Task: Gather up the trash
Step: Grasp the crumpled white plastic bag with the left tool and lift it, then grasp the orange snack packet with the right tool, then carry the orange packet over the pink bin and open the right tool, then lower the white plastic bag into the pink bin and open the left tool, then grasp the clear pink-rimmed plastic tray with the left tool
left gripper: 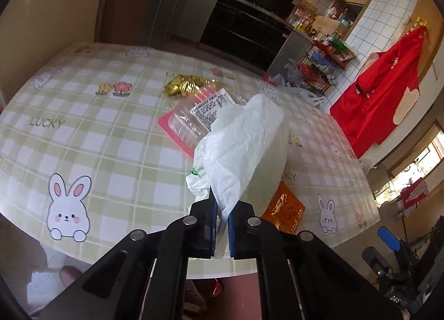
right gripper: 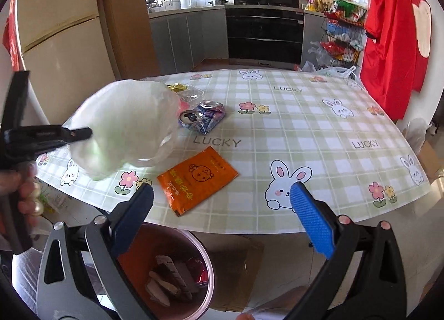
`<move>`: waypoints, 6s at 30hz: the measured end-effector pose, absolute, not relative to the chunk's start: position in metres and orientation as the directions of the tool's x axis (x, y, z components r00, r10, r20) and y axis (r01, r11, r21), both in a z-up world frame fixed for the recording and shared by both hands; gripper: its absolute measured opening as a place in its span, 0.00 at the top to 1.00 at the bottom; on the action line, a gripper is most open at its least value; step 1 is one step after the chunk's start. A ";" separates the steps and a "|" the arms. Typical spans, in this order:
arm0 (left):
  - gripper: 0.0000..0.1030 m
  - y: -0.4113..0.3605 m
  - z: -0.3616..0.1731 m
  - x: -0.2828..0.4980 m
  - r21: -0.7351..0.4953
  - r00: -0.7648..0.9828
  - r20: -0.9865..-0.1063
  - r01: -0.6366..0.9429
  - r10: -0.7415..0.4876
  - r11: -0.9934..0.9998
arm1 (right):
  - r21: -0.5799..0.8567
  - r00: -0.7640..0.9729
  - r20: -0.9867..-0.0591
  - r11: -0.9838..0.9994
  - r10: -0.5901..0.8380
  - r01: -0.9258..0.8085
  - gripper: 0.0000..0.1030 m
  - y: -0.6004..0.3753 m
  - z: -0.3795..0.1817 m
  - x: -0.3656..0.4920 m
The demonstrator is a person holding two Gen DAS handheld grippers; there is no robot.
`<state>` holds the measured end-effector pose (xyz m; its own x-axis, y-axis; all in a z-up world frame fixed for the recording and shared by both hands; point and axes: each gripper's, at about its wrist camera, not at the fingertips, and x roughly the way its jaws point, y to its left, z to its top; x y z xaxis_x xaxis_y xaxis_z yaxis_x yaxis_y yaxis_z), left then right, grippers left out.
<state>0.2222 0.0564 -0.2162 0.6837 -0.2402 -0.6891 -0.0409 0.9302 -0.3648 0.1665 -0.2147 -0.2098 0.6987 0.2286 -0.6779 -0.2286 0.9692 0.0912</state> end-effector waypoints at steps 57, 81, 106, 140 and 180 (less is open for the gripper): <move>0.94 0.151 -0.217 0.082 -0.426 0.811 -0.567 -0.137 -0.145 0.894 | 0.179 0.334 -0.929 0.983 0.159 0.030 0.74 -0.129 -0.300 0.292; 0.94 0.116 -0.177 0.070 -0.368 0.824 -0.541 -0.052 -0.168 0.929 | 0.369 0.505 -0.749 0.903 0.430 -0.222 0.89 -0.159 -0.199 0.207; 0.94 0.113 -0.141 0.018 -0.331 0.867 -0.481 -0.042 -0.130 0.943 | 0.419 0.444 -0.710 0.835 0.546 -0.356 0.88 -0.144 -0.159 0.122; 0.94 0.036 -0.175 0.041 -0.307 0.669 -0.626 0.261 -0.401 0.915 | 0.398 0.691 -0.584 0.892 0.426 -0.214 0.05 -0.223 -0.109 0.131; 0.06 0.067 -0.187 0.067 -0.287 0.729 -0.643 0.055 -0.235 0.956 | 0.367 0.679 -0.623 0.912 0.388 -0.184 0.05 -0.232 -0.119 0.135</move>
<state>0.0671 0.0673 -0.1866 0.7289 -0.2351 -0.6429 0.0554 0.9563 -0.2869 0.1350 -0.2318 -0.1185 0.6789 0.3882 -0.6232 -0.1843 0.9117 0.3671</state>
